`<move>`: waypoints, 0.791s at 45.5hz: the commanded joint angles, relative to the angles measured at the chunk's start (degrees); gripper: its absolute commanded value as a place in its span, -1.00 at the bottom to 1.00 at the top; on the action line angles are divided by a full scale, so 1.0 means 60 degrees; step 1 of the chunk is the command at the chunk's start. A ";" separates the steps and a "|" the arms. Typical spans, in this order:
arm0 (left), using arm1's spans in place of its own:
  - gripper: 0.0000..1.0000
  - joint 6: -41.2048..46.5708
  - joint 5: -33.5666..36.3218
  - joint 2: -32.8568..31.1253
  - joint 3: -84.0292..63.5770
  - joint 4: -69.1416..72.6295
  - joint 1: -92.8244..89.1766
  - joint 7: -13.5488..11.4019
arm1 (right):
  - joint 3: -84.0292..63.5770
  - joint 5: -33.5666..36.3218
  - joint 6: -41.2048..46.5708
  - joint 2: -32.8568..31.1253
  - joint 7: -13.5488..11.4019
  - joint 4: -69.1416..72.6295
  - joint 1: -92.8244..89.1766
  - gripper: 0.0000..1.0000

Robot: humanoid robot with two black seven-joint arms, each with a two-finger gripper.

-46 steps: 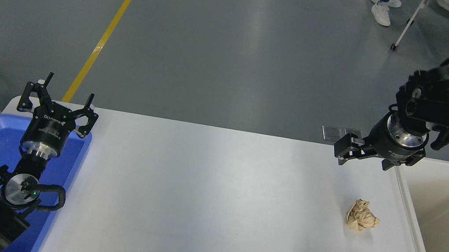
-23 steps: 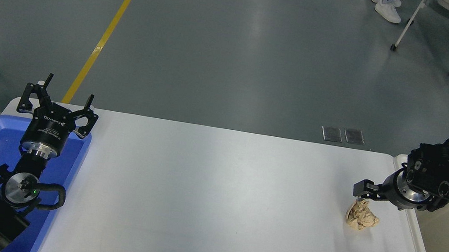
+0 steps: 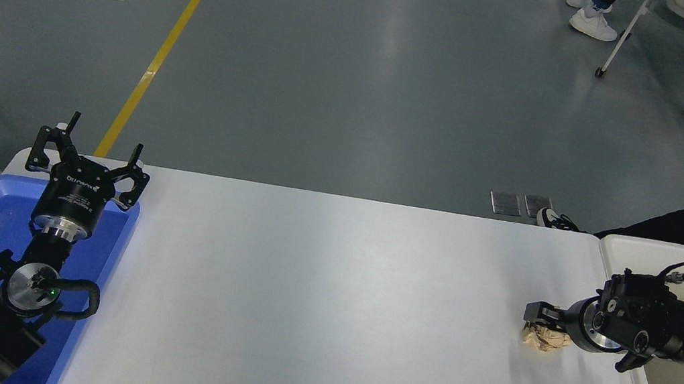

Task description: Pick up paper ball place in dustbin

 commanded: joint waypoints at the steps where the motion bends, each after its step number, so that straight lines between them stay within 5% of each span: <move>1: 1.00 -0.0001 0.0015 0.0000 0.0000 0.0000 0.0000 0.0000 | 0.0245 -0.0026 -0.0172 0.0043 -0.0003 -0.0067 -0.0116 -1.00; 8: 1.00 -0.0001 0.0015 0.0000 0.0000 0.0000 0.0000 0.0015 | 0.0011 -0.0027 0.0047 -0.0322 0.0011 0.0576 0.0790 -1.00; 17: 1.00 -0.0001 0.0015 0.0000 0.0000 0.0000 0.0000 0.0000 | -0.1321 -0.0027 0.0998 -0.2314 -0.0003 0.3827 0.4201 -1.00; 26: 1.00 -0.0001 0.0015 0.0000 0.0000 0.0000 0.0000 0.0015 | -0.2201 0.0003 0.3297 -0.3560 0.0011 0.6202 0.8288 -1.00; 36: 1.00 -0.0001 0.0015 0.0000 0.0000 0.0000 0.0000 0.0015 | -0.2743 0.0149 0.5497 -0.3693 0.0172 0.7448 1.1879 -1.00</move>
